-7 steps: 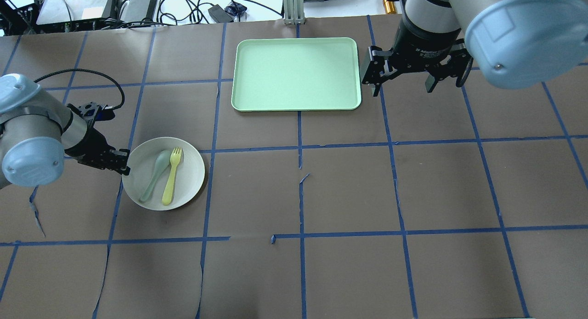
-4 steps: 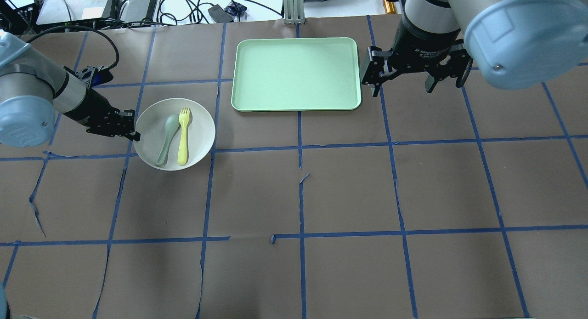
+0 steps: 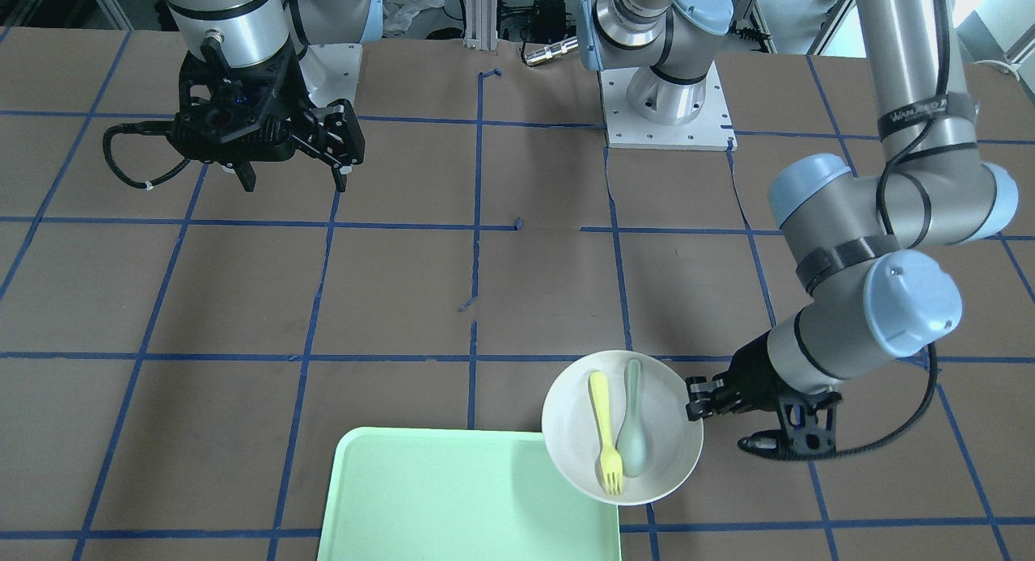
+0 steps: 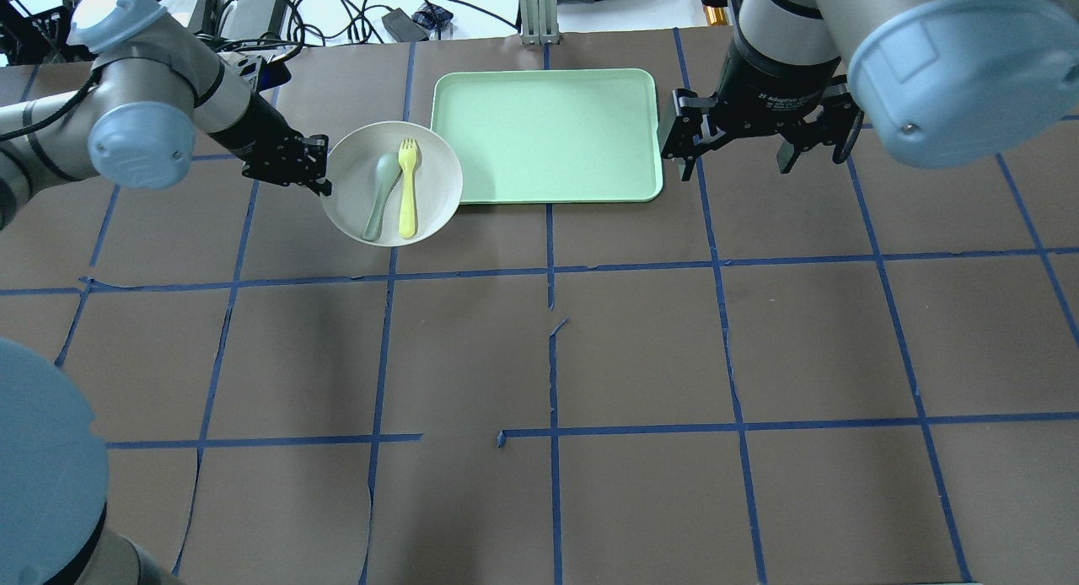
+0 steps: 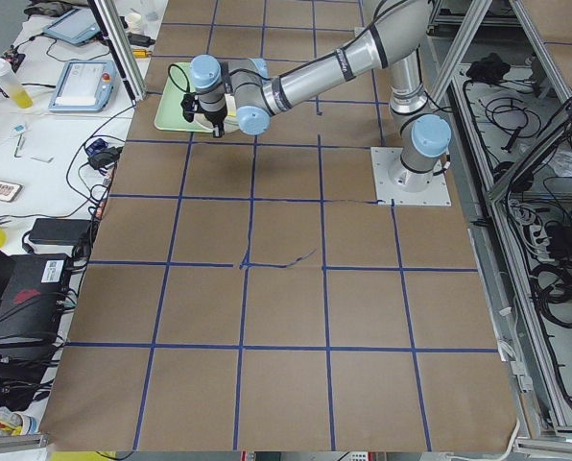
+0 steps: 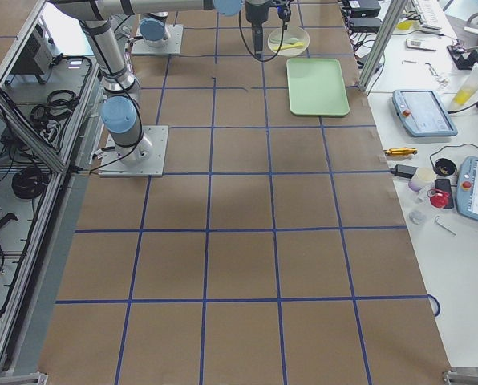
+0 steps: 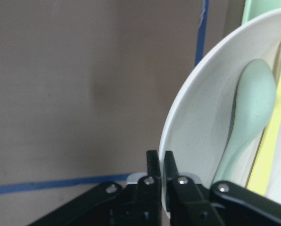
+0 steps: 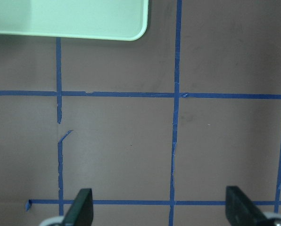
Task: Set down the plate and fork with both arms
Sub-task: 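Carry the plate with the left gripper and lower it onto the green tray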
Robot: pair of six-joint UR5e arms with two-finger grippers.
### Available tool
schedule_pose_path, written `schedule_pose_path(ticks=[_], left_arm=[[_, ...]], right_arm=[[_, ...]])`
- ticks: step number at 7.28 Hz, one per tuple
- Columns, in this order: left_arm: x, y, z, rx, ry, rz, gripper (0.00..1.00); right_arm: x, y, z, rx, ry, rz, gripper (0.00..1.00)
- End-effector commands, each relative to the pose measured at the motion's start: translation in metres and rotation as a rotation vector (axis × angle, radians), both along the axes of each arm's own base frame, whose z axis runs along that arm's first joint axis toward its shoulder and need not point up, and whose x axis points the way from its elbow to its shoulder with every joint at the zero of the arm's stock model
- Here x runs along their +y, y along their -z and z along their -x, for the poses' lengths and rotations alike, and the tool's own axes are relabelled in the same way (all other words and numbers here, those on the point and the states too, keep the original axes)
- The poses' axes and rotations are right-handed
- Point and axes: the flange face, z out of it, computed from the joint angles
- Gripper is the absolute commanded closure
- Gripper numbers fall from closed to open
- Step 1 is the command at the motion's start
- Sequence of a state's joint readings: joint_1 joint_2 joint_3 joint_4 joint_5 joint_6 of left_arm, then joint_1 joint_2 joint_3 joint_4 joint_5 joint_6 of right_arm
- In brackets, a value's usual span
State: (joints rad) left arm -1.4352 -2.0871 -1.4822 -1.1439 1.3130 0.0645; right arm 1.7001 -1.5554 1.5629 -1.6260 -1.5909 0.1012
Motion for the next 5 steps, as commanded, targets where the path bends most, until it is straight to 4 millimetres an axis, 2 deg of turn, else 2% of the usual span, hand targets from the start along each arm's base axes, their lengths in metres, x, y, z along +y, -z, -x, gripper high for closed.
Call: schedule_pose_path(ticks=[1, 3, 4, 5], left_arm=[[-0.061, 0.009, 0.057, 0.063, -0.06, 0.021, 1.0], [-0.094, 0.025, 0.108, 0.073, -0.09, 0.024, 1.0], [-0.103, 0.039, 0.13, 0.101, -0.066, 0.024, 1.0], [-0.108, 0.051, 0.144, 0.126, -0.049, 0.02, 1.0]], right_arm=[[0.0, 0.001, -0.001, 0.0, -0.001, -0.002, 0.0], [0.001, 0.001, -0.002, -0.006, -0.003, -0.002, 0.0], [0.0, 0.001, -0.001, -0.006, -0.001, -0.002, 0.0], [0.001, 0.001, -0.002, -0.008, -0.003, -0.003, 0.0]])
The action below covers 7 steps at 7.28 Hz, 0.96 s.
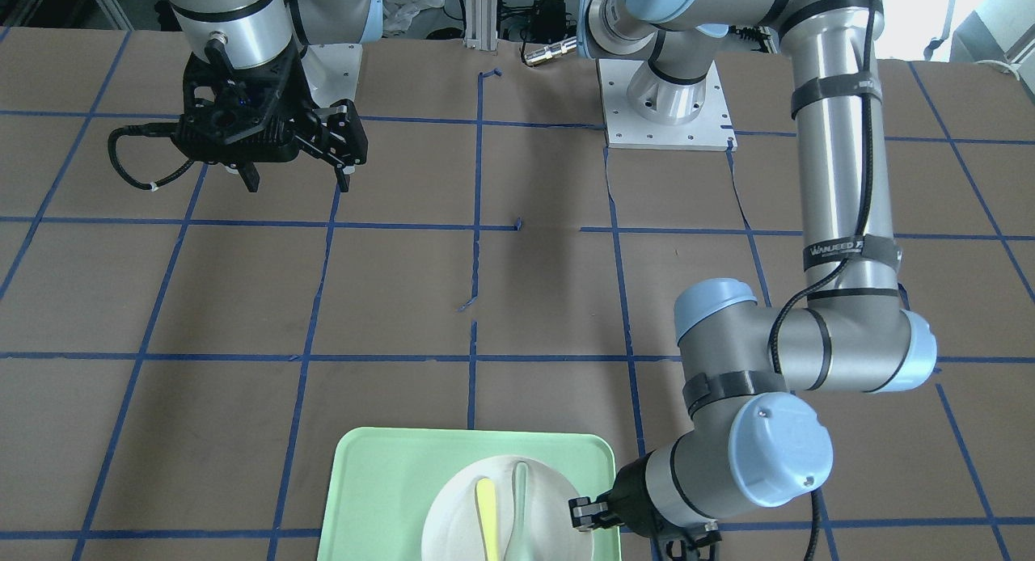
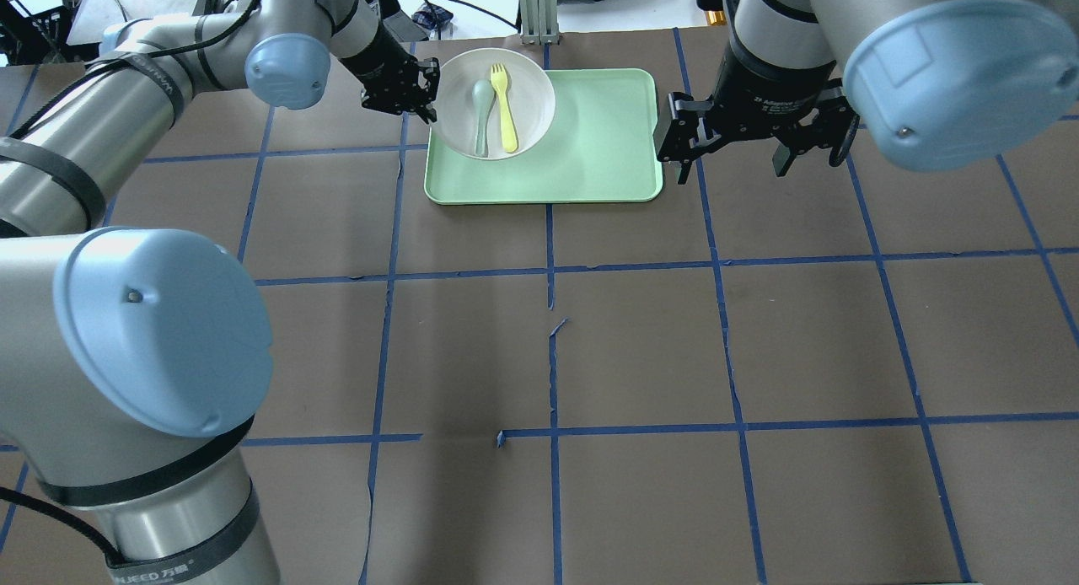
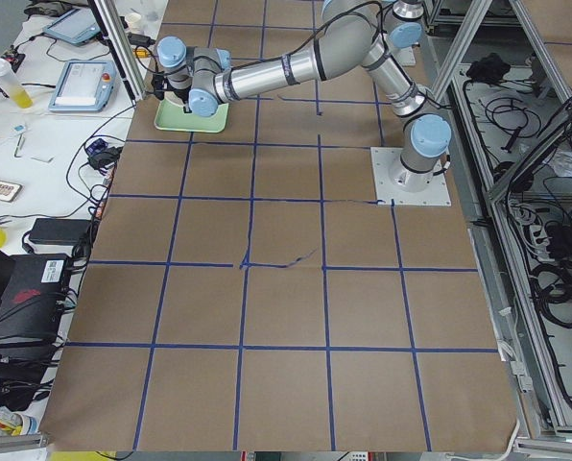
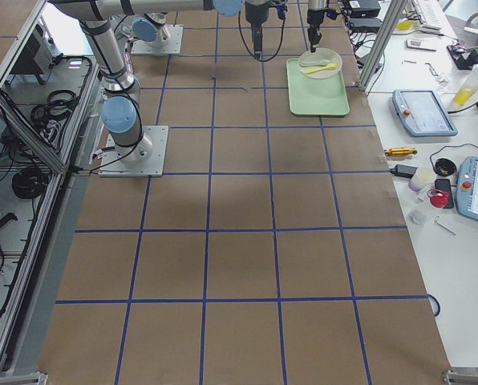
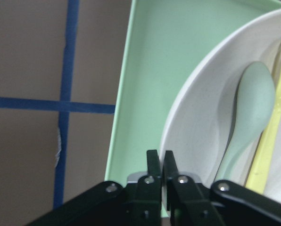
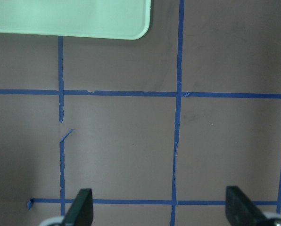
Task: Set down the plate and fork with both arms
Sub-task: 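Carry the plate with the left gripper and lower it onto the green tray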
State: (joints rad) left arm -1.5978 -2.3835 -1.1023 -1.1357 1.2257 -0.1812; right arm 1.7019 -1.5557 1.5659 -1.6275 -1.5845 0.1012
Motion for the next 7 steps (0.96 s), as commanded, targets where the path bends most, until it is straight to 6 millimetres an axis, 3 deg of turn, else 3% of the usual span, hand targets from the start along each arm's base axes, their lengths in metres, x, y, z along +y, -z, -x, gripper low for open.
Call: schedule_pose_path(ticks=[1, 4, 5, 6, 7], left_arm=[[-0.009, 0.031, 0.033, 0.028, 0.031, -0.017, 1.0], [-0.011, 0.048, 0.034, 0.021, 0.032, -0.026, 0.98], [-0.01, 0.047, 0.033, 0.02, 0.031, -0.023, 0.71], [-0.009, 0.043, 0.034, 0.027, 0.026, 0.015, 0.21], [0.002, 0.033, 0.033, 0.027, 0.033, 0.035, 0.02]], right_arm=[[0.0, 0.0, -0.001, -0.001, -0.001, -0.001, 0.0], [0.0, 0.0, 0.0, 0.0, 0.001, 0.0, 0.0], [0.0, 0.0, 0.0, 0.0, 0.001, 0.0, 0.0], [0.0, 0.0, 0.0, 0.0, 0.001, 0.0, 0.0], [0.0, 0.0, 0.0, 0.0, 0.001, 0.0, 0.0]])
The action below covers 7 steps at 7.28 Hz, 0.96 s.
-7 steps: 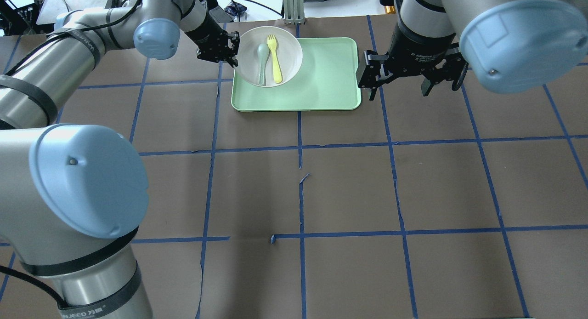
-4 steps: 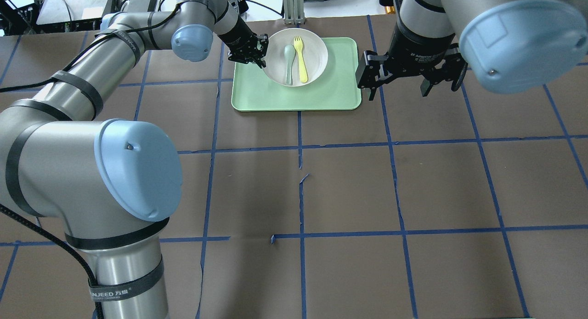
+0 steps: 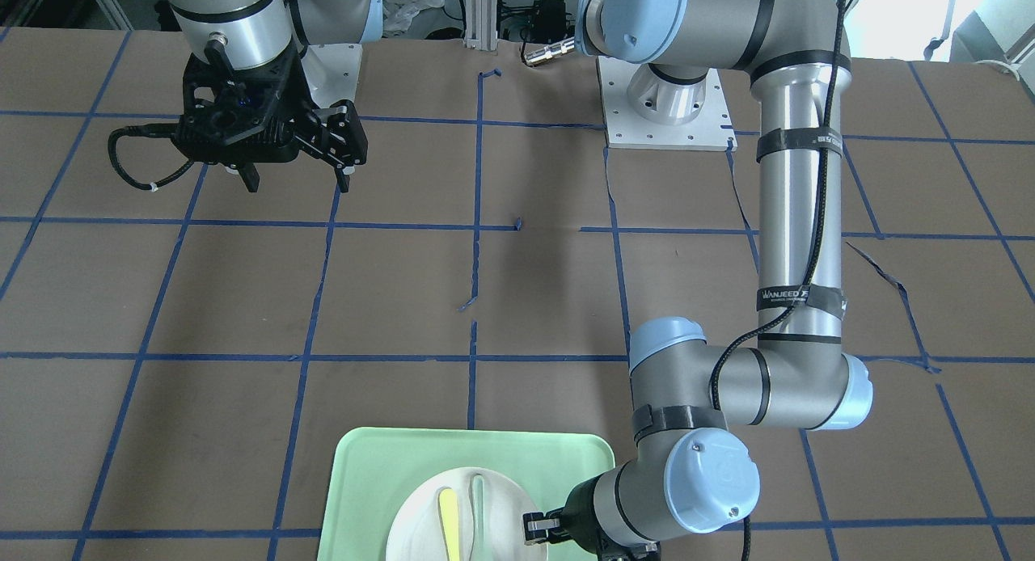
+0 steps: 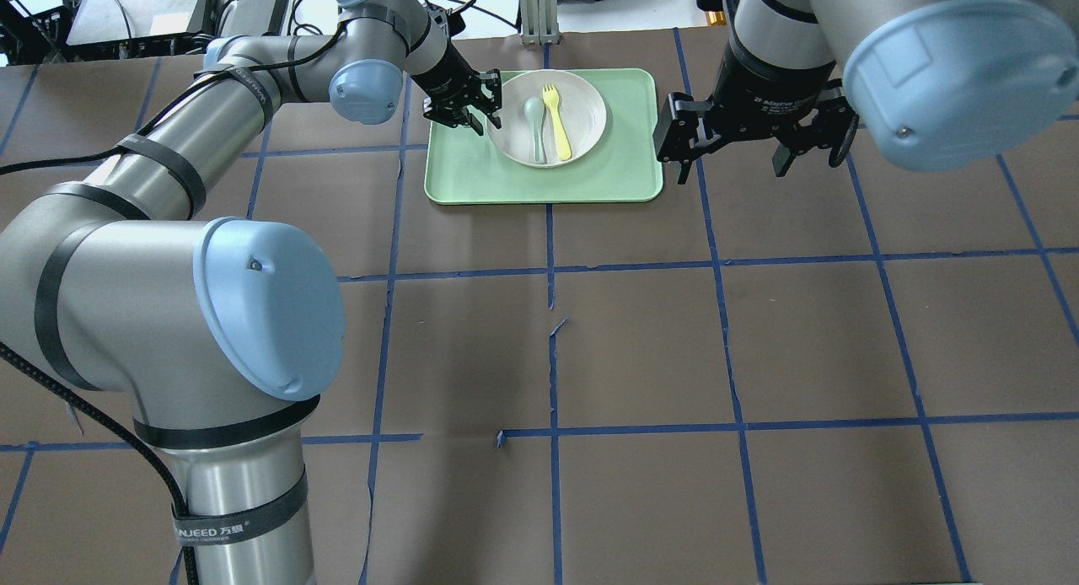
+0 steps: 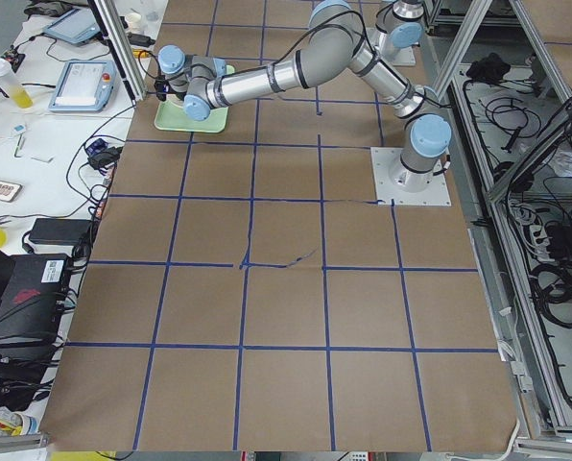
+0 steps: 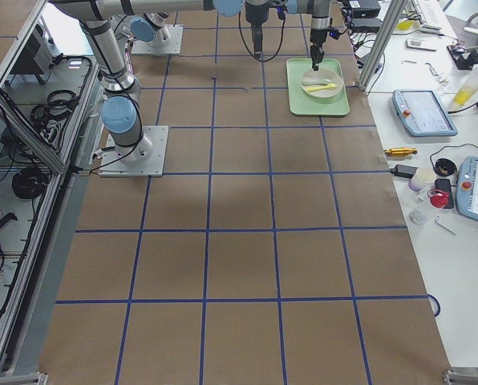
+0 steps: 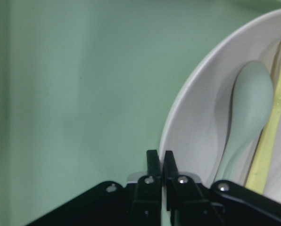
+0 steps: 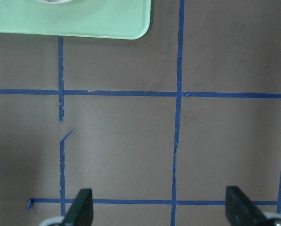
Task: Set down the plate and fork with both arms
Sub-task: 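Open the left gripper and lift it back from the plate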
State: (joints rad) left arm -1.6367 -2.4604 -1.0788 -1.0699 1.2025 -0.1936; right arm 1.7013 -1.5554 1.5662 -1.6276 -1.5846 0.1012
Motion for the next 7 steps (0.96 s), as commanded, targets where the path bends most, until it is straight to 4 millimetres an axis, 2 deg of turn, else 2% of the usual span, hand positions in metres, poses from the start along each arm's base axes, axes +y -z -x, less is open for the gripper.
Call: schedule_pose_path(ticks=[1, 3, 5, 7], left_arm=[[0.021, -0.03, -0.006, -0.006, -0.004, 0.078, 0.0], [0.061, -0.091, -0.036, -0.053, -0.038, 0.078, 0.0], [0.123, -0.146, -0.069, -0.206, -0.029, 0.011, 0.0], [0.189, -0.195, -0.074, -0.313, -0.029, 0.022, 0.0]], right_arm=[[0.0, 0.0, 0.0, 0.001, 0.0, 0.0, 0.0], [0.0, 0.0, 0.0, 0.002, 0.0, 0.0, 0.0], [0.0, 0.0, 0.0, 0.003, -0.001, 0.0, 0.0], [0.0, 0.0, 0.0, 0.003, 0.0, 0.0, 0.0]])
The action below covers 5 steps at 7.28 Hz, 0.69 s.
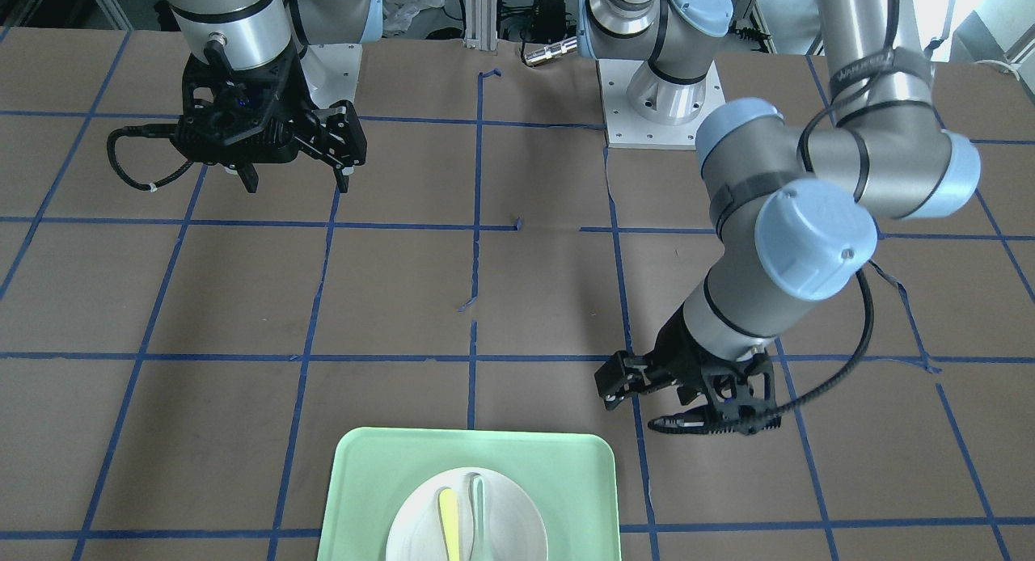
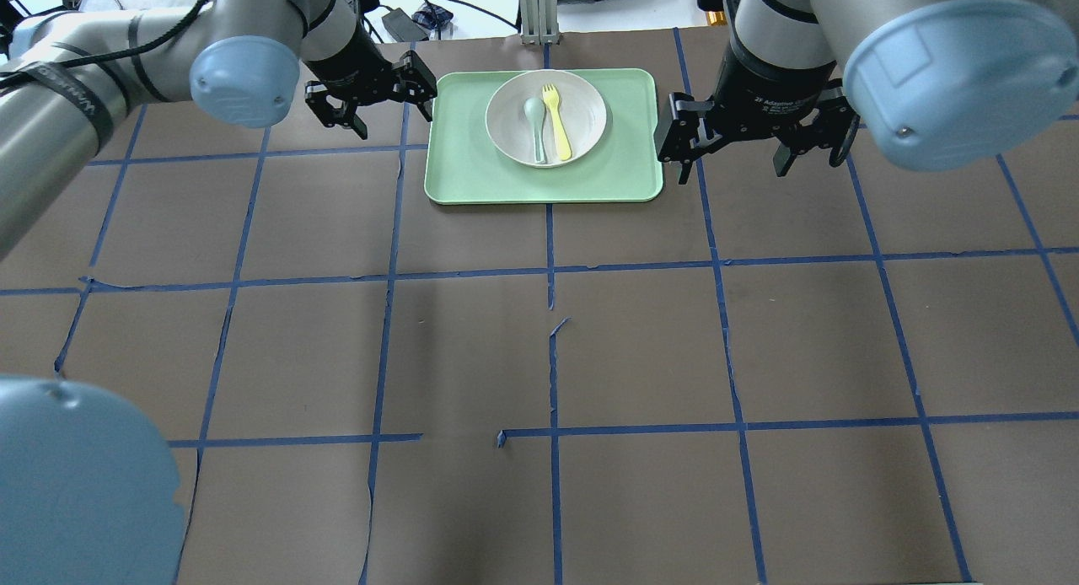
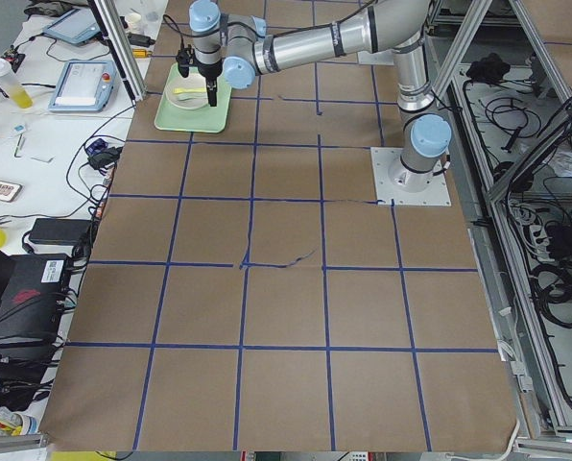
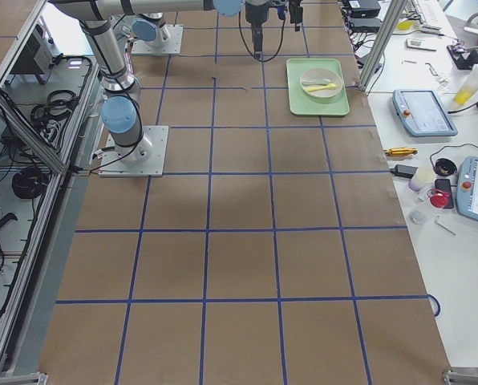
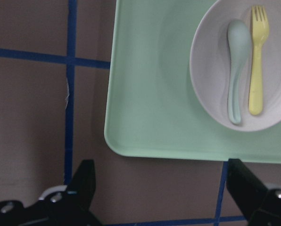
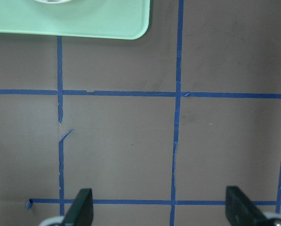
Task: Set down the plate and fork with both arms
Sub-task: 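Open the left gripper and lift it back from the plate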
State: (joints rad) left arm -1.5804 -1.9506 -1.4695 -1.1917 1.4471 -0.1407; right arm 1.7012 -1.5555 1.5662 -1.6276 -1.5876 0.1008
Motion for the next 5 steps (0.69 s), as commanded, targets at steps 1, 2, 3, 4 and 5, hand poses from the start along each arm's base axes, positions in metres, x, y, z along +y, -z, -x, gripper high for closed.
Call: schedule_pose_path(ticks=[1, 2, 3, 4, 5], left_arm=[[0.075, -0.056, -0.008, -0.103, -0.011, 0.02, 0.0], [0.104, -0.084, -0.004, -0.105, -0.001, -0.019, 0.0], [0.126, -0.109, 0.009, -0.099, 0.026, -0.029, 0.0], [0.142, -0.125, 0.022, -0.11, 0.053, -0.015, 0.0], [0.154, -0.13, 0.025, -0.11, 0.06, -0.022, 0.0]], right_arm=[[0.0, 0.0, 0.0, 0.003, -0.001, 0.0, 0.0], [0.001, 0.001, 0.0, 0.003, -0.001, -0.003, 0.0], [0.001, 0.001, 0.0, 0.004, -0.003, -0.003, 0.0], [0.001, 0.001, 0.0, 0.004, -0.003, -0.003, 0.0], [0.001, 0.001, 0.0, 0.004, -0.004, -0.003, 0.0]])
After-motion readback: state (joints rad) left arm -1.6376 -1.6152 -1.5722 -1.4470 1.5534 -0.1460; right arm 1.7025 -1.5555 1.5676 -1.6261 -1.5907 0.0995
